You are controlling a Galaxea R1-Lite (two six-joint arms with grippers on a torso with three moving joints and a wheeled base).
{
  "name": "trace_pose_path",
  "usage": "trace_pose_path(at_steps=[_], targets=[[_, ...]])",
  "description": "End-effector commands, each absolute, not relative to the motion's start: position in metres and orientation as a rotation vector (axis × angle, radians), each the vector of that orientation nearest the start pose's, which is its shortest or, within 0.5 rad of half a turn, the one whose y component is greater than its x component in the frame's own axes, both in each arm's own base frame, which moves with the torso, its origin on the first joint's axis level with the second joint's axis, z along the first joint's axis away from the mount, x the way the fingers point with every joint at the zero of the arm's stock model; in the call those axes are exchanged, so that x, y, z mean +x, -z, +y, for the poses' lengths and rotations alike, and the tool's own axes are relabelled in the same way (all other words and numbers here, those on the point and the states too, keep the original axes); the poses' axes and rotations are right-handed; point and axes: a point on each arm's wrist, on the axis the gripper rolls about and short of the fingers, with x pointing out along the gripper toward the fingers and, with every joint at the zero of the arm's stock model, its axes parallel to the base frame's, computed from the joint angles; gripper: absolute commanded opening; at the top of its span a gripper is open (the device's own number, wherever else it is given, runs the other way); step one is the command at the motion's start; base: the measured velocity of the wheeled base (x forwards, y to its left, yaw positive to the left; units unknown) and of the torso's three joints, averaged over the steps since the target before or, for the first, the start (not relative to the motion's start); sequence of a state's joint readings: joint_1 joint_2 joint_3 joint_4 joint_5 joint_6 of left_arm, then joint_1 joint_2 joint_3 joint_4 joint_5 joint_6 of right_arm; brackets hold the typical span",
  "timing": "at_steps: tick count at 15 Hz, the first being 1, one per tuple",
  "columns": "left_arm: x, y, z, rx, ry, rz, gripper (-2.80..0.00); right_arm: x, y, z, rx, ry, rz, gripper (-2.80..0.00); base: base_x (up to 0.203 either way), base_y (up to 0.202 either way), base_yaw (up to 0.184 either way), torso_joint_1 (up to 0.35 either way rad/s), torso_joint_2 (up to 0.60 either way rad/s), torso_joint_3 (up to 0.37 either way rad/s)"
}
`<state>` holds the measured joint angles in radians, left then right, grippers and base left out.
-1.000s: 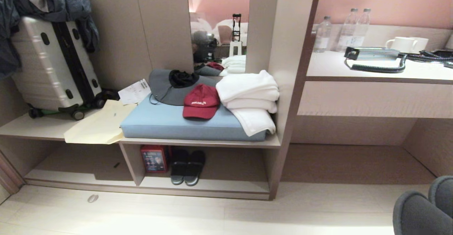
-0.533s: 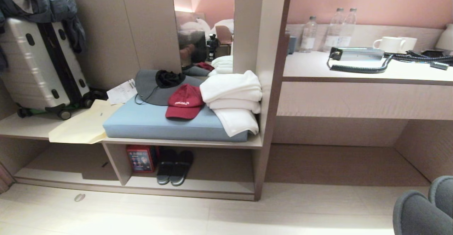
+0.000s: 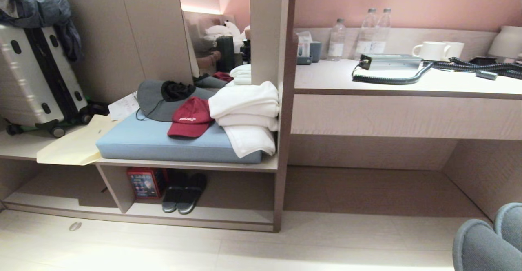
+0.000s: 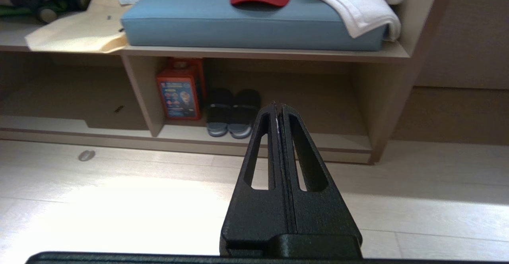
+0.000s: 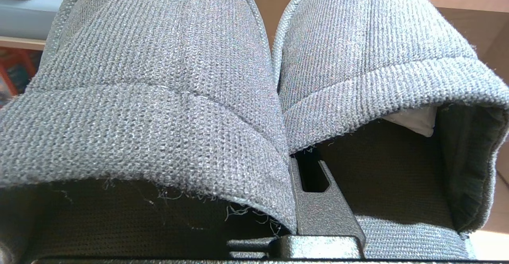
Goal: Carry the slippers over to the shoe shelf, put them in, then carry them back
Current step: Place the slippers on the floor
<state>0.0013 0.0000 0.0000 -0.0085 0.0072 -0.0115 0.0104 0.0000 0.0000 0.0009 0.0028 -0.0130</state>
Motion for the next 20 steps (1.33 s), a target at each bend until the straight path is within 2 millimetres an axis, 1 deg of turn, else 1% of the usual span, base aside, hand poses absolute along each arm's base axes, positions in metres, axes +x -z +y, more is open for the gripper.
trace_pose_path(at_steps=[1,20], targets=[[-0.0227,-0.0765,0.0001,-0.012,-0.009,-0.008,-2.80,-0.0228,-0.0753,-0.0002,-0.014,-0.014,0.001,-2.80,0.000,-0.200,-0.003,0.001,0.00,0.005],[-0.0227,-0.0763,0.0001,-0.009,-0.009,-0.006,-2.80,-0.0227,-0.0754,-0.0002,-0.014,-0.014,0.002,-2.80,0.000,-0.196,0.002,0.002,0.00,0.002]])
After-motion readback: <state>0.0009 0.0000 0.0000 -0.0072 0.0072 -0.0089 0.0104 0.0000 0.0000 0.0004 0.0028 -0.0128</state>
